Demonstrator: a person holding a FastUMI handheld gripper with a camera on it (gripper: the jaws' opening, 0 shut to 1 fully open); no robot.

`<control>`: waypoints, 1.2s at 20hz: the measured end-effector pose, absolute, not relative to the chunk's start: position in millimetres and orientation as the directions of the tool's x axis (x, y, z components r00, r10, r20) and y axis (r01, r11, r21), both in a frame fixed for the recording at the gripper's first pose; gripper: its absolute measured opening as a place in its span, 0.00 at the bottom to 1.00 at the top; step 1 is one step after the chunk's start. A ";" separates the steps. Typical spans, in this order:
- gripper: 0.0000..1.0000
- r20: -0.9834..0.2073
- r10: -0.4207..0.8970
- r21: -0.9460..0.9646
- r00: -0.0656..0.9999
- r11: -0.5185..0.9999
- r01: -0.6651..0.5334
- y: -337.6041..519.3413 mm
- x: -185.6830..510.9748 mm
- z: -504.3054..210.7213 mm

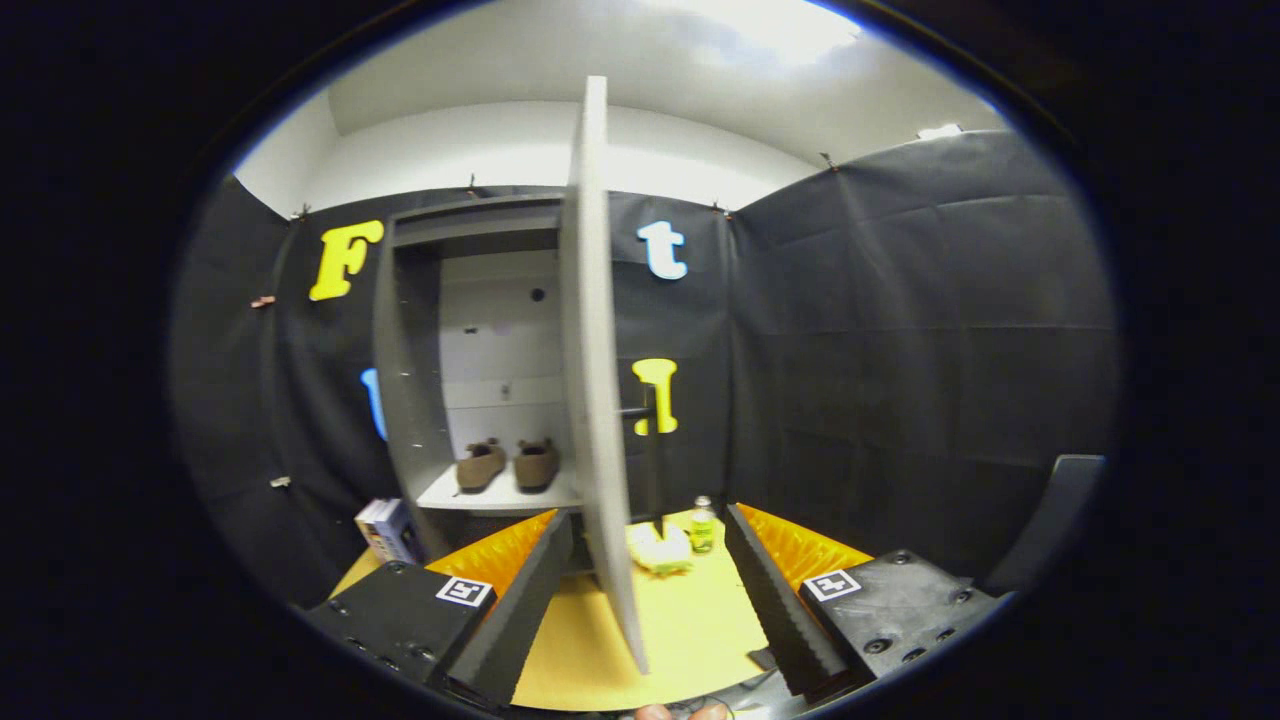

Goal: Open the shoe cabinet door, grab the shoes and put them into the shoe cabinet, then close the shoe cabinet door.

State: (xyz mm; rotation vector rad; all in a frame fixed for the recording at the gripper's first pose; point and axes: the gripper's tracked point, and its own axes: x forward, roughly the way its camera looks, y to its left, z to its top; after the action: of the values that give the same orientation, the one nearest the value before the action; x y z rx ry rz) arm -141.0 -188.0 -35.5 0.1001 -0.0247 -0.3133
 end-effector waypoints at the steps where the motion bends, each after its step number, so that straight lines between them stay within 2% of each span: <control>1: 0.97 0.001 -0.331 0.094 0.944 0.939 0.329 -203.0 -138.3 -35.5; 7: 0.98 -0.055 -0.351 0.101 0.935 0.929 0.355 -256.2 -84.0 -39.3; 14: 0.96 -0.084 -0.319 0.119 0.944 0.938 0.327 -259.5 -59.1 -38.4; 18: 0.98 -0.088 -0.312 0.130 0.946 0.938 0.321 -245.2 -59.7 -38.0; 24: 0.98 -0.104 -0.222 0.142 0.969 0.961 0.236 -187.5 -50.0 -39.9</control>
State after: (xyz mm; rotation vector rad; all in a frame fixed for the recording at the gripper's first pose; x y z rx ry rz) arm -50.0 -187.5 -39.9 0.1540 0.0873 -0.2324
